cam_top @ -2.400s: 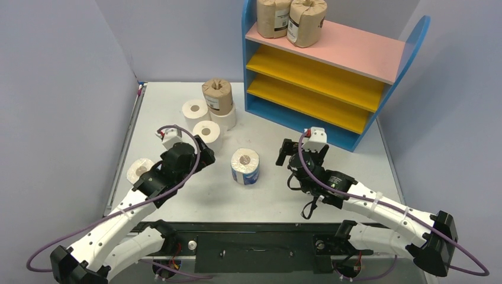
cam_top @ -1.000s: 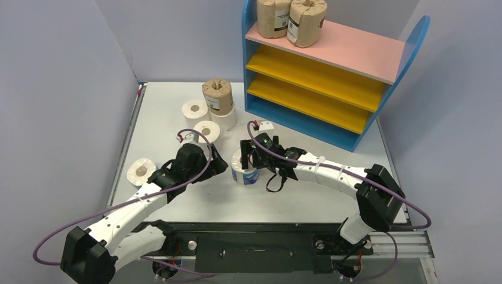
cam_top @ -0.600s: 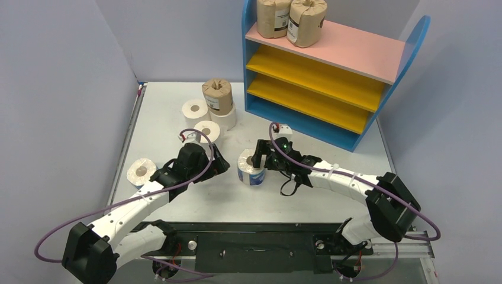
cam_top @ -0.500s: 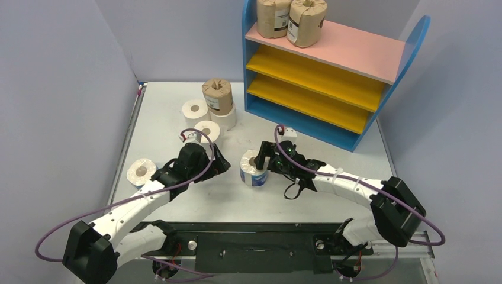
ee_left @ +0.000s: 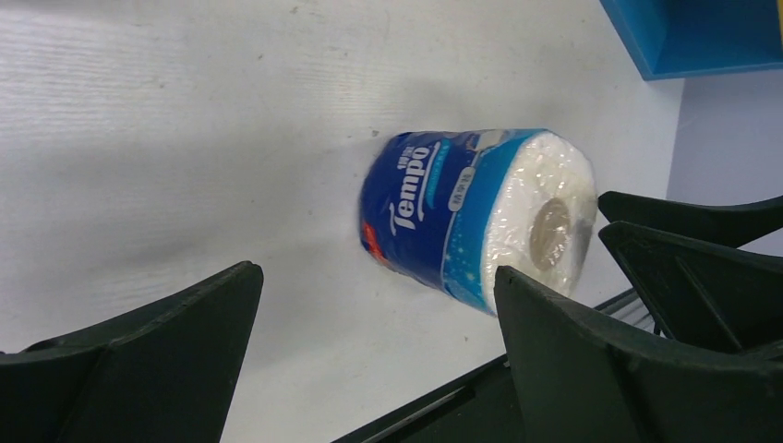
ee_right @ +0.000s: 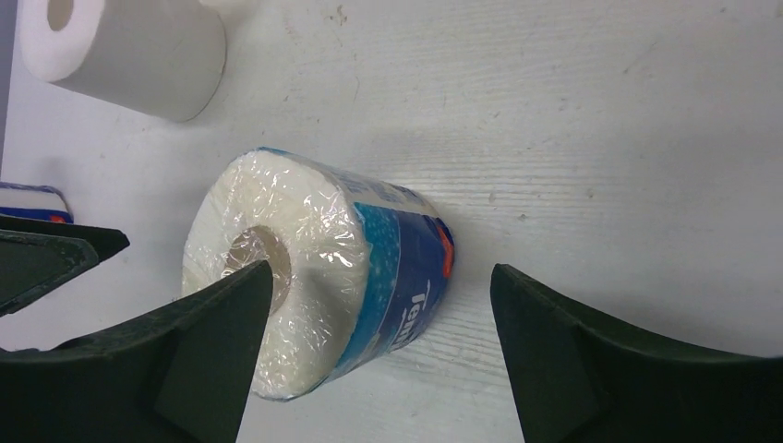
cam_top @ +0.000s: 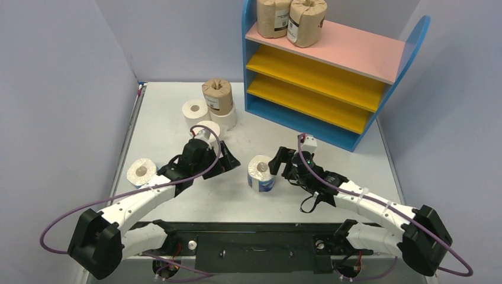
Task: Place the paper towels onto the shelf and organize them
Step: Pick up the paper towel from the center of the board.
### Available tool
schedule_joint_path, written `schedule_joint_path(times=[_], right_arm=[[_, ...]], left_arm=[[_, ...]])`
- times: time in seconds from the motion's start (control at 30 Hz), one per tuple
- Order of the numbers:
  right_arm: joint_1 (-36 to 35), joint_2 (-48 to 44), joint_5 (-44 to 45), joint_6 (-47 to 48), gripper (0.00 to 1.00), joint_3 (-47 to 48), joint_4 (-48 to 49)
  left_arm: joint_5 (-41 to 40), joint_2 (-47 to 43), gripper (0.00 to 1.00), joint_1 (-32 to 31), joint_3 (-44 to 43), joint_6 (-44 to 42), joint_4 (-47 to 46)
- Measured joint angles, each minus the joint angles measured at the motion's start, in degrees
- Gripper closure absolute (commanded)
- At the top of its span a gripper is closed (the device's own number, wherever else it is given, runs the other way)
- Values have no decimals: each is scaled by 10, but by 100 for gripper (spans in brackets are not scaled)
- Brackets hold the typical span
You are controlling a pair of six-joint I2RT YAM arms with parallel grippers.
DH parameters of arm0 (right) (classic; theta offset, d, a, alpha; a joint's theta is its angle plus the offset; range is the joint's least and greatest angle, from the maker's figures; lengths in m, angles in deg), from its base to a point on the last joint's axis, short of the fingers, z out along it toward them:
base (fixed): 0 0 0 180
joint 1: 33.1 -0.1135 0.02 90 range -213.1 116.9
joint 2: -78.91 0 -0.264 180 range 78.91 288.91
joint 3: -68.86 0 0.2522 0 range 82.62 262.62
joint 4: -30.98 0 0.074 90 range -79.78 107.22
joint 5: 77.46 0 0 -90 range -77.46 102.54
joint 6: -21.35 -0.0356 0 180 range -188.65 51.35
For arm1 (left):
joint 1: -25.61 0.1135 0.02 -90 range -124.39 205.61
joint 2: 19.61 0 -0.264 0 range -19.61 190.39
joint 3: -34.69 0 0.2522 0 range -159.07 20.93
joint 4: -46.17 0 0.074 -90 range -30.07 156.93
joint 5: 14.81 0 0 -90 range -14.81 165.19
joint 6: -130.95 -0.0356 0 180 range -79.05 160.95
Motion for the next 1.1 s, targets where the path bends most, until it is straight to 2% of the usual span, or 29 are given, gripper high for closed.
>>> schedule_joint_path(times=[0.13,0.33,0.43,0.63,0.77,0.9,0.97,1.07,1.1], right_arm=[[1,-64,41,0,17,0,-34],[4,-94,64,-2,18,-4,-44],[4,-96,64,-5,18,-15,-49],[4,-105,64,-5,18,-23,-55],[4,-114,64,-5,18,-27,-54],[5,-116,64,-2,18,-33,-55],[7,-118,64,0,18,-36,-55],[7,-118,64,1,18,-38,-56],[8,-118,64,2,18,-38,-56]], left_arm=[[24,35,1,-13,-33,-20,-14],[21,125,17,-74,-138,-78,-3],[10,167,29,-102,-184,-107,15],[-9,231,31,-122,-230,-147,64],[-17,240,30,-121,-230,-152,87],[-21,240,35,-121,-232,-159,90],[-21,240,43,-122,-232,-161,89],[-10,240,64,-122,-232,-162,85],[-9,240,67,-123,-232,-161,83]])
